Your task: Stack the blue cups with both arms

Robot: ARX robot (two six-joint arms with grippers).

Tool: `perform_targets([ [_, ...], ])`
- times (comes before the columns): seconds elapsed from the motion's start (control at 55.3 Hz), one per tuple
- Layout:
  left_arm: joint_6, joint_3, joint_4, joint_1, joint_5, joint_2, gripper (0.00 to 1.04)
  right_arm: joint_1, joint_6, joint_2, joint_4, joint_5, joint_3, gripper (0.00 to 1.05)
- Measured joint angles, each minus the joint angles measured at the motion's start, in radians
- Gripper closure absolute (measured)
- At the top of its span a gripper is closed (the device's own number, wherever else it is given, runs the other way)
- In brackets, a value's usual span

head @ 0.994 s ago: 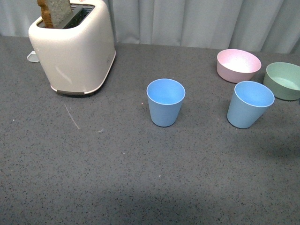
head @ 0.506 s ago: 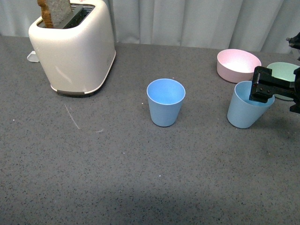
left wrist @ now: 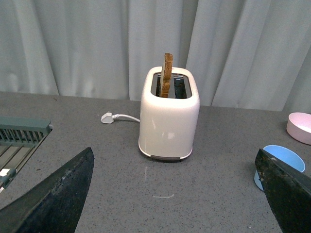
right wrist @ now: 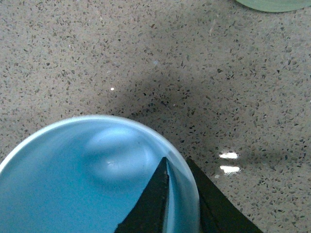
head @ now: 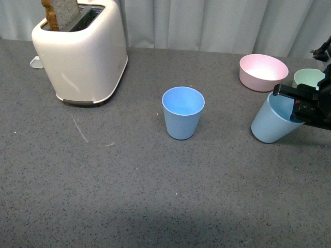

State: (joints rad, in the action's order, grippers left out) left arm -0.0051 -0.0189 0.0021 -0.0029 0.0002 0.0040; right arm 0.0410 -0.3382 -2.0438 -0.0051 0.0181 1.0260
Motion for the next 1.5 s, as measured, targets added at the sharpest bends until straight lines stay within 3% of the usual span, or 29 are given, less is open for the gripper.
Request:
perform_targets([
  [0.108, 0.000, 0.000, 0.000, 0.000, 0.000, 0.000, 0.07, -0.005, -0.010, 0.010, 0.000, -0.027, 0.000, 1.04],
  [0.38, 0.000, 0.000, 0.000, 0.000, 0.000, 0.000, 0.07, 0.011, -0.056, 0.113, -0.037, -0.160, 0.000, 1.04],
  [0.542, 0.000, 0.000, 0.000, 0.000, 0.000, 0.000, 0.07, 0.077, -0.104, 0.179, -0.069, -0.268, 0.026, 1.04],
  [0.741, 0.000, 0.000, 0.000, 0.000, 0.000, 0.000, 0.07, 0.222, -0.149, 0.192, -0.106, -0.362, 0.083, 1.04],
  [0.904, 0.000, 0.000, 0.000, 0.000, 0.000, 0.000, 0.07, 0.274, -0.158, 0.169, -0.121, -0.333, 0.124, 1.04],
  [1.229, 0.000, 0.000, 0.000, 0.000, 0.000, 0.000, 0.07, 0.280, -0.153, 0.139, -0.134, -0.302, 0.128, 1.04],
  [1.5, 0.000, 0.000, 0.000, 0.000, 0.000, 0.000, 0.07, 0.279, -0.148, 0.135, -0.090, -0.291, 0.130, 0.64],
])
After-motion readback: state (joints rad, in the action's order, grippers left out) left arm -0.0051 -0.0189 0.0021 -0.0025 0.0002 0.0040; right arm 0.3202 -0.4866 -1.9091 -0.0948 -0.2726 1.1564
